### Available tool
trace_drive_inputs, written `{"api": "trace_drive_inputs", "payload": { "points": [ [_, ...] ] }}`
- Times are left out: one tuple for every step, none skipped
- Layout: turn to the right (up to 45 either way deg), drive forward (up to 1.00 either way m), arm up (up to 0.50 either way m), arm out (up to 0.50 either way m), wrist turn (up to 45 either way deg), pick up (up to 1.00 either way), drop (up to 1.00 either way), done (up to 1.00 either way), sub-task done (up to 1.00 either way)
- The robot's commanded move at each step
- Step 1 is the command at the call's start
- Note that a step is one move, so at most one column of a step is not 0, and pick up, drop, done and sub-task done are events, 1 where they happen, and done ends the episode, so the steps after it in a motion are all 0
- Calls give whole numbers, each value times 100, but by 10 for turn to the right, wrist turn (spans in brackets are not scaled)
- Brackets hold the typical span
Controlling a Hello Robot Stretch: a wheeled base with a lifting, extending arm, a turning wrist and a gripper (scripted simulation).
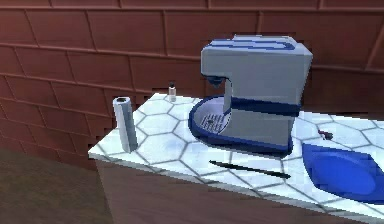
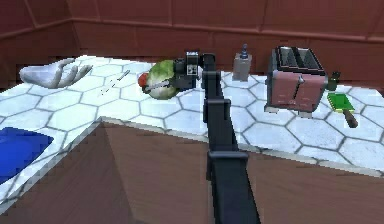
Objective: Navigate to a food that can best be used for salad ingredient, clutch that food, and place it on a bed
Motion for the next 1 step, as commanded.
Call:
{"api": "trace_drive_inputs", "payload": {
  "points": [
    [0,0,0,0,0,100,0,0,0]
  ]
}}
